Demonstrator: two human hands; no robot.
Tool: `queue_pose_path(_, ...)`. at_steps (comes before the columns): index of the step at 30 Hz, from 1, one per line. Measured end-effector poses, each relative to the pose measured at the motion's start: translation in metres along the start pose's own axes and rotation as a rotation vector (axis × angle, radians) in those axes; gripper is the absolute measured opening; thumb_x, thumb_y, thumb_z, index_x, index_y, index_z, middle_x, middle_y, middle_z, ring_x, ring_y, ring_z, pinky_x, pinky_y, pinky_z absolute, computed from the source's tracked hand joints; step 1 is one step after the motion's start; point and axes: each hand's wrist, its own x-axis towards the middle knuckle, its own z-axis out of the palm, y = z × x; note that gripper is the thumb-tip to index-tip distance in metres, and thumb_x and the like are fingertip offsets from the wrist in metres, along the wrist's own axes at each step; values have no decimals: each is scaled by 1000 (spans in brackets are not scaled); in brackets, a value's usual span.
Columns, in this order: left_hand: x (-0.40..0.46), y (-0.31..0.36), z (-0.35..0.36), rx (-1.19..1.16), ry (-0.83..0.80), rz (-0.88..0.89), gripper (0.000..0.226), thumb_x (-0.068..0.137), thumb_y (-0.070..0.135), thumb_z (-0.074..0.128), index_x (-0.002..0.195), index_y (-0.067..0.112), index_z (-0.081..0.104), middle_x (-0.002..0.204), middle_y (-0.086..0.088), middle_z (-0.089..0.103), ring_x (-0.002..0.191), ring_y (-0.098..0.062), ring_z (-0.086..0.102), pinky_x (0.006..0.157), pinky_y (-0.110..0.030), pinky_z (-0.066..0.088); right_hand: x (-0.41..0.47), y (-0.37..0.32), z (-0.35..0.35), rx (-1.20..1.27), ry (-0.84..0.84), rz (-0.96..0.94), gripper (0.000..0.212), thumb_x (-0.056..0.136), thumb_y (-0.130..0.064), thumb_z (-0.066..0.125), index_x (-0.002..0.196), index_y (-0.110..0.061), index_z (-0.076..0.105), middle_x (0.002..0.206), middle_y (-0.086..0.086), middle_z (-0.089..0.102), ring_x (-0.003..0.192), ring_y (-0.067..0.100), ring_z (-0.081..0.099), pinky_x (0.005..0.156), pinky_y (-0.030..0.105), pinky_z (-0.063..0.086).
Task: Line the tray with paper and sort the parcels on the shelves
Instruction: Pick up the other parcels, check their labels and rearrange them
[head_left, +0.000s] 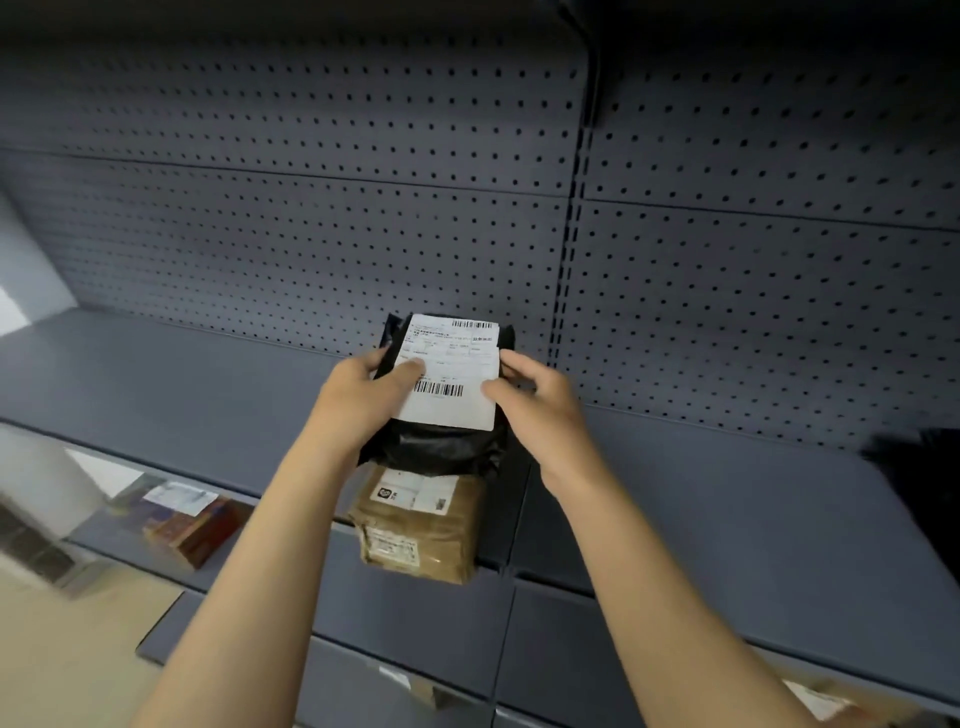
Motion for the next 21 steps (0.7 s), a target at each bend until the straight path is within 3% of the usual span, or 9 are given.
queue_pose_path(4,10,-18,-1,153,-42,-37,19,89,31,70,106,26,74,97,4,79,90,-20,75,85,-39,60,4,20,16,-43,-24,58,47,91,-17,62,137,-31,57,120,-12,61,93,-4,60,68,14,47)
queue_pose_path(8,13,-25,2,151,-48,-56,30,89,33,71,116,22,72,104,2,77,93,-20,73,85,-39,59,4,33,14,-32,-6,78,46,90,-29,67,134,-36,59,124,-8,61,99,-2,58,73,17,45)
queue_pose_path(12,7,-12,14,518,206,268,58,88,30,71,143,23,54,142,-6,53,128,-31,53,98,-39,48,4,29,1,-52,-5,64,46,90,-39,67,136,-34,58,127,-10,61,97,-5,58,72,14,42)
queue_pose_path(15,-2,13,41,384,297,541,46,93,22,64,138,27,57,140,0,47,127,-24,50,86,-16,49,-2,17,-25,-56,44,11,35,93,-38,65,127,-34,63,116,-18,62,93,-11,57,75,15,43)
queue_pose_path(18,-19,36,84,217,232,613,37,96,21,60,131,32,60,128,12,47,108,1,53,90,-13,47,-13,6,-68,-62,107,-29,33,93,-36,65,126,-35,64,113,-24,61,93,-13,56,75,14,42)
queue_pose_path(19,-24,41,101,167,200,618,36,96,21,60,130,32,61,129,12,49,109,3,51,91,-13,46,-19,3,-87,-75,128,-40,33,93,-37,65,126,-36,63,114,-24,61,93,-14,56,74,12,42)
queue_pose_path(21,-36,48,133,79,138,610,34,96,23,60,128,33,62,131,9,55,117,-3,53,98,-26,49,-30,-1,-123,-99,169,-59,33,93,-36,64,126,-38,63,118,-24,61,94,-14,56,74,11,41)
